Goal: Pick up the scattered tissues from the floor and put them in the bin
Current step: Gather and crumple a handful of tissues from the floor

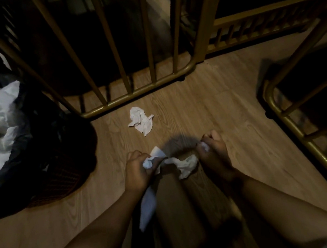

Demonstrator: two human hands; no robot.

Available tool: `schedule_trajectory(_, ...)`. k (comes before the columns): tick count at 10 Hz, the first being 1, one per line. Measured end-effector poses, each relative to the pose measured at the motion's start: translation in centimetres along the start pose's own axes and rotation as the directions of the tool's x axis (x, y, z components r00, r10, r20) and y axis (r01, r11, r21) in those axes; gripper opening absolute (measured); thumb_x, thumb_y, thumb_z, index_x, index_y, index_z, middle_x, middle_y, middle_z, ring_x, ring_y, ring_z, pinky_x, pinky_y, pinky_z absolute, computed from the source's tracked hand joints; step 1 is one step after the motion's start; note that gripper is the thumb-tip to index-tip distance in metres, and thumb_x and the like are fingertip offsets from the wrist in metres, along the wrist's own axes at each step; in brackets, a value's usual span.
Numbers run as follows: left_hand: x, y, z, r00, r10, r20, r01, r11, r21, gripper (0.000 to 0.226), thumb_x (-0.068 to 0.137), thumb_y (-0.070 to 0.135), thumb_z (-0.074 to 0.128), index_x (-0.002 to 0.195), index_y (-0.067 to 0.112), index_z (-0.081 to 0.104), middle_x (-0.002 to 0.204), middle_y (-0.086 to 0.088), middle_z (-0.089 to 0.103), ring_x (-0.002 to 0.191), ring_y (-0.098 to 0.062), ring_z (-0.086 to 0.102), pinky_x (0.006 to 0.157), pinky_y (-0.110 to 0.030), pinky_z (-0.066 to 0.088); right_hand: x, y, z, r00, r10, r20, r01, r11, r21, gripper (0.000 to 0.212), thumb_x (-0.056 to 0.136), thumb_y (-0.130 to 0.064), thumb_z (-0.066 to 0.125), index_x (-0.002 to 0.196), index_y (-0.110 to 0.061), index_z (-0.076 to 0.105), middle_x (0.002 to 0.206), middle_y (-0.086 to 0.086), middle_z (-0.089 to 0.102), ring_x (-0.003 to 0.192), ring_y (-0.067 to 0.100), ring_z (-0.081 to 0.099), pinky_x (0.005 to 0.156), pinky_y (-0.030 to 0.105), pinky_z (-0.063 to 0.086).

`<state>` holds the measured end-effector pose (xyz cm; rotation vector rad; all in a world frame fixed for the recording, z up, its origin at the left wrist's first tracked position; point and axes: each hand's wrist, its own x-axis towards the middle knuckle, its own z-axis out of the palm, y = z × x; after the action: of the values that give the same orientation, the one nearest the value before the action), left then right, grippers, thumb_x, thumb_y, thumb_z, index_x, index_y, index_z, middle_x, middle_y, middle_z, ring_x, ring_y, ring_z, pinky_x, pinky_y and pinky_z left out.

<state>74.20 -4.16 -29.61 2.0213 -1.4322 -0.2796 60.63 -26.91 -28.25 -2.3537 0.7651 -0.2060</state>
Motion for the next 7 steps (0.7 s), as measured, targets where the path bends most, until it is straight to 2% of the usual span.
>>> schedule_trajectory(1, -1.3, -0.7, -1.0, 0.750, -0.557, -0.356, 0.649, 0.723, 0.238, 0.032, 0.090, 0.041, 0.066, 0.076, 0.012, 0.067, 0.089, 0.017, 0.065, 0.088, -0.003, 0.057, 0.082, -0.012, 0.039, 0.4, -3.9, -0.2, 0.966, -0.068, -0.251, 0.082, 0.996, 0.046, 0.004, 0.087, -0.004, 0.059, 0.084, -0.007, 0.059, 0.084, 0.005, 0.056, 0.066, 0.013, 0.051, 0.060, 0.017, 0.041)
schedule_trajectory(2, -1.5, 0.6, -1.6, 0.594, -0.663, -0.457, 0.660, 0.725, -0.194, 0.016, 0.082, 0.014, 0.072, 0.074, 0.001, 0.067, 0.084, -0.016, 0.062, 0.076, -0.027, 0.061, 0.072, -0.026, 0.044, -0.7, -7.7, 0.2, 0.961, -0.132, -0.244, 0.201, 0.938, 0.284, 0.019, 0.090, -0.014, 0.048, 0.104, -0.006, 0.058, 0.099, 0.010, 0.061, 0.087, 0.014, 0.060, 0.075, 0.014, 0.048)
schedule_trajectory(3, -1.0, 0.2, -2.4, 0.448, -0.773, -0.450, 0.604, 0.632, -0.486, 0.015, 0.073, 0.012, 0.065, 0.085, 0.015, 0.056, 0.092, -0.011, 0.064, 0.083, -0.026, 0.062, 0.076, -0.033, 0.050, -1.3, -8.0, 1.5, 0.965, -0.263, -0.018, 0.258, 0.928, 0.269, 0.041, 0.087, -0.034, 0.050, 0.118, -0.011, 0.060, 0.125, 0.004, 0.060, 0.116, 0.014, 0.054, 0.100, 0.030, 0.043)
schedule_trajectory(4, -0.7, 0.6, -2.8, 0.390, -0.805, -0.446, 0.550, 0.592, -0.588, 0.026, 0.080, -0.005, 0.060, 0.094, 0.016, 0.052, 0.089, 0.002, 0.066, 0.081, -0.009, 0.064, 0.081, -0.031, 0.053, -2.3, -6.1, 3.3, 0.918, -0.387, 0.085, 0.390, 0.921, -0.019, 0.039, 0.090, -0.042, 0.048, 0.119, -0.021, 0.064, 0.134, -0.001, 0.057, 0.130, 0.018, 0.045, 0.116, 0.049, 0.014)
schedule_trajectory(5, 0.0, 1.2, -2.8, 0.399, -0.801, -0.446, 0.506, 0.598, -0.621, 0.020, 0.088, 0.006, 0.067, 0.099, 0.018, 0.054, 0.088, 0.002, 0.066, 0.079, 0.000, 0.064, 0.078, -0.026, 0.054, -3.6, -4.2, 4.3, 0.921, -0.354, 0.159, 0.385, 0.885, -0.261, 0.041, 0.096, -0.050, 0.037, 0.127, -0.033, 0.057, 0.144, -0.004, 0.047, 0.139, 0.023, 0.034, 0.116, 0.057, 0.001)
schedule_trajectory(6, 0.1, 1.5, -2.7, 0.420, -0.805, -0.418, 0.519, 0.591, -0.617, 0.027, 0.080, 0.033, 0.079, 0.091, 0.019, 0.058, 0.081, 0.003, 0.068, 0.074, -0.009, 0.065, 0.072, -0.032, 0.056, -4.6, -2.9, 4.5, 0.925, -0.314, 0.215, 0.356, 0.913, -0.199, 0.051, 0.092, -0.063, 0.038, 0.132, -0.035, 0.053, 0.150, 0.001, 0.041, 0.141, 0.026, 0.030, 0.117, 0.055, 0.008)
schedule_trajectory(7, 0.4, 1.5, -3.0, 0.511, -0.755, -0.411, 0.556, 0.655, -0.511, 0.044, 0.064, 0.042, 0.089, 0.089, 0.022, 0.058, 0.076, 0.006, 0.067, 0.069, -0.005, 0.063, 0.065, -0.019, 0.051, -4.6, -2.3, 4.8, 0.917, -0.344, 0.201, 0.356, 0.934, -0.024, 0.042, 0.093, -0.048, 0.050, 0.129, -0.026, 0.055, 0.144, 0.006, 0.048, 0.136, 0.022, 0.036, 0.112, 0.051, 0.032)
